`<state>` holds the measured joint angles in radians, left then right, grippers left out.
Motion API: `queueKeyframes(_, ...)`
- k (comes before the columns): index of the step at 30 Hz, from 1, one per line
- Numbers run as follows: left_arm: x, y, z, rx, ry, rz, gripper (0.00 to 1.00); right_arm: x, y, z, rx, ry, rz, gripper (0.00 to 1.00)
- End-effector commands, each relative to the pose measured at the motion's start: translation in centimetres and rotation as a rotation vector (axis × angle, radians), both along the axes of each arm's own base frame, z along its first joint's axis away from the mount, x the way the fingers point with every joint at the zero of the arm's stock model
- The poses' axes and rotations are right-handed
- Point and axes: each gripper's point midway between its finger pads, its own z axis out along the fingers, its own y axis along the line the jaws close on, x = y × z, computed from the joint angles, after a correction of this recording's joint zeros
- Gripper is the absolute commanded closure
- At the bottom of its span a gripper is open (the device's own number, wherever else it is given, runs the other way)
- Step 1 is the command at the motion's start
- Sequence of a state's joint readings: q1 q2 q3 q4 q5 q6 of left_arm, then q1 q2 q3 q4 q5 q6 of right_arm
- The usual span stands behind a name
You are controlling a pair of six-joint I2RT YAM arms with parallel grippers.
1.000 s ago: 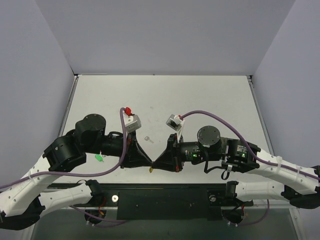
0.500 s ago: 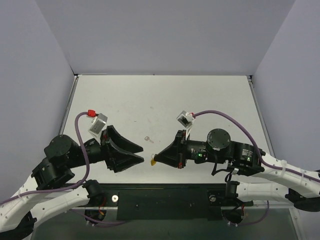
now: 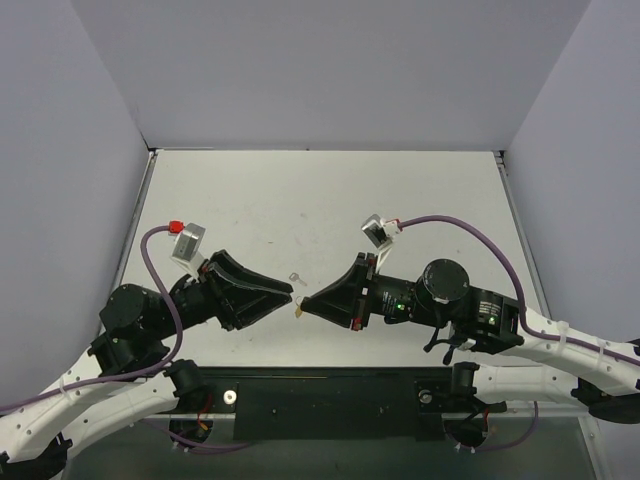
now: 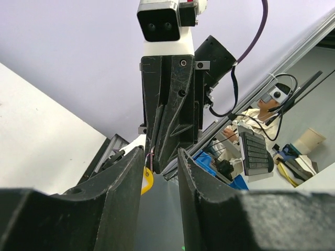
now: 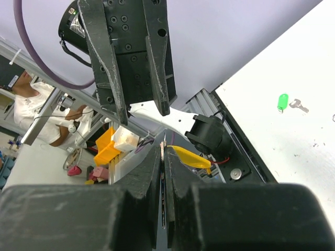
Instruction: Remove the keys from the keyring
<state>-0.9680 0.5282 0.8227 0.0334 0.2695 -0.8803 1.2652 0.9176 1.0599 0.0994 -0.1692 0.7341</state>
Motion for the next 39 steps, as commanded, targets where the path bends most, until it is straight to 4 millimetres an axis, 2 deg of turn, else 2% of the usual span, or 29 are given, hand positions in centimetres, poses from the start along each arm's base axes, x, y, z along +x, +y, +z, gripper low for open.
queueKeyframes(1,-0.4,0.3,1.6,-0.075,-0.022,-0.014,0.59,0.0,-0.4,2.8,0.11,-0.025,-0.016,1.0)
queueKeyframes(9,-0.3,0.1,0.7,-0.073,0.003,-0.017,0.6,0.2,-0.5,3.1,0.138,-0.029,-0.03,1.0)
queueKeyframes(13,-0.2,0.0,0.5,-0.078,0.013,-0.021,0.67,0.3,-0.5,3.1,0.139,-0.028,-0.033,1.0)
queueKeyframes(21,-0.3,-0.5,0.4,-0.075,0.017,-0.043,0.7,0.3,-0.6,3.1,0.141,-0.027,-0.034,1.0)
queueKeyframes(36,-0.4,-1.4,-0.1,-0.053,0.031,-0.078,0.82,0.2,-0.4,3.0,0.138,-0.027,-0.027,1.0)
queueKeyframes(37,-0.5,-1.4,-0.1,-0.052,0.031,-0.082,0.85,0.1,-0.5,3.0,0.14,-0.026,-0.028,1.0)
queueKeyframes(39,-0.4,-1.5,-0.3,-0.047,0.035,-0.082,1.0,0.1,-0.4,2.9,0.135,-0.027,-0.027,1.0)
